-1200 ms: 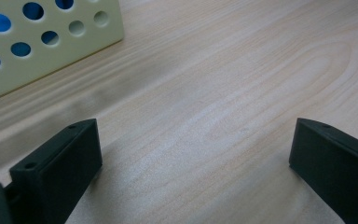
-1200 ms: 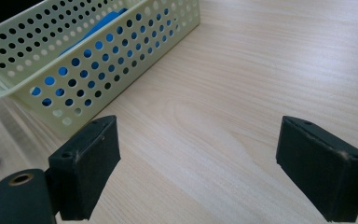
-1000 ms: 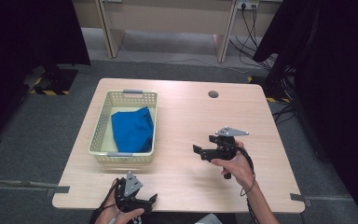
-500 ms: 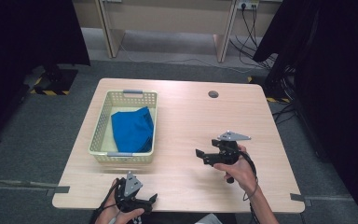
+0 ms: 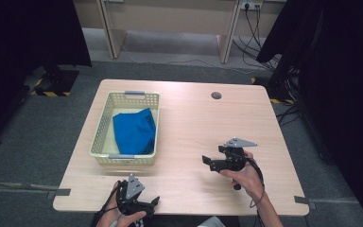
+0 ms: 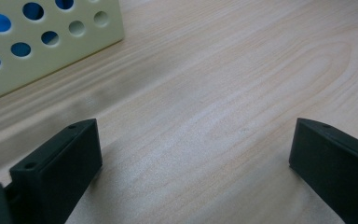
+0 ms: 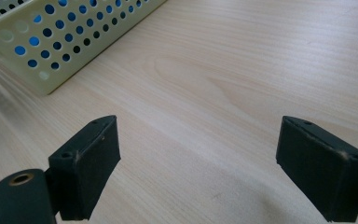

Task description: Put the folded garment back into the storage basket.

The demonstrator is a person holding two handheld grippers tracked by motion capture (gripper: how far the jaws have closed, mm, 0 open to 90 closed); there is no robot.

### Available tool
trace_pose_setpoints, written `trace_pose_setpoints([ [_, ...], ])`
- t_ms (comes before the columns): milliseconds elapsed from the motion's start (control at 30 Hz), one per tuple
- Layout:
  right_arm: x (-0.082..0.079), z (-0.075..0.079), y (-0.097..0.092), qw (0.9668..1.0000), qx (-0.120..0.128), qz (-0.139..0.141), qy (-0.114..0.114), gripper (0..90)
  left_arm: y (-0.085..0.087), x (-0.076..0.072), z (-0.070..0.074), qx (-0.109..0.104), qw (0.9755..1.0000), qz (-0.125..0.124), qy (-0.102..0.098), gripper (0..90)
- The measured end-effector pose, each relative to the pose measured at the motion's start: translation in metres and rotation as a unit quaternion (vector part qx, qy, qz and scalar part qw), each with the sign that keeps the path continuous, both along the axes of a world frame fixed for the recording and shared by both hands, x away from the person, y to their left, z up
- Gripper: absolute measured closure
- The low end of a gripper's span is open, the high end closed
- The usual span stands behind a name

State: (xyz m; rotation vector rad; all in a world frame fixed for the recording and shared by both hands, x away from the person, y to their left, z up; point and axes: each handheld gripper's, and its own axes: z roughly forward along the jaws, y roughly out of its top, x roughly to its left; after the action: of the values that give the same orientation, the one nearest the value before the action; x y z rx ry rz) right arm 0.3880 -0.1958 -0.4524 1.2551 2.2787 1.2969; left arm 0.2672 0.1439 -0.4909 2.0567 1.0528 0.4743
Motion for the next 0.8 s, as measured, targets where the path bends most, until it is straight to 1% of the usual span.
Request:
trace_pose_setpoints([
  [200,-0.004,-0.001,-0.004,1.0,-0.001,-0.001,0.003,13.8,0.0,0.0,0.0,0.0,1.0,0.0,0.0,1.2],
  [367,-0.006,-0.002,-0.006,1.0,-0.002,0.001,0.001,13.8,0.0,0.0,0.0,0.0,1.0,0.0,0.0,1.2],
  [433,-0.008,-0.003,-0.006,1.0,-0.003,-0.002,0.006,13.8,0.0,0.0,0.0,0.0,1.0,0.0,0.0,1.3],
  [500,-0.008,-0.004,-0.008,1.0,-0.007,-0.001,0.001,13.8,0.0,0.0,0.0,0.0,1.0,0.0,0.0,1.3],
  [633,-0.011,-0.005,-0.01,1.0,-0.007,-0.003,0.004,13.8,0.0,0.0,0.0,0.001,1.0,0.0,0.0,1.2],
  [767,-0.014,-0.006,-0.012,0.9999,-0.011,-0.002,0.001,13.8,0.0,0.0,0.0,0.001,1.0,0.0,0.001,1.3],
  [800,-0.015,-0.006,-0.013,0.9999,-0.01,-0.003,0.003,13.8,0.0,0.0,0.0,0.0,1.0,0.001,0.0,1.3],
])
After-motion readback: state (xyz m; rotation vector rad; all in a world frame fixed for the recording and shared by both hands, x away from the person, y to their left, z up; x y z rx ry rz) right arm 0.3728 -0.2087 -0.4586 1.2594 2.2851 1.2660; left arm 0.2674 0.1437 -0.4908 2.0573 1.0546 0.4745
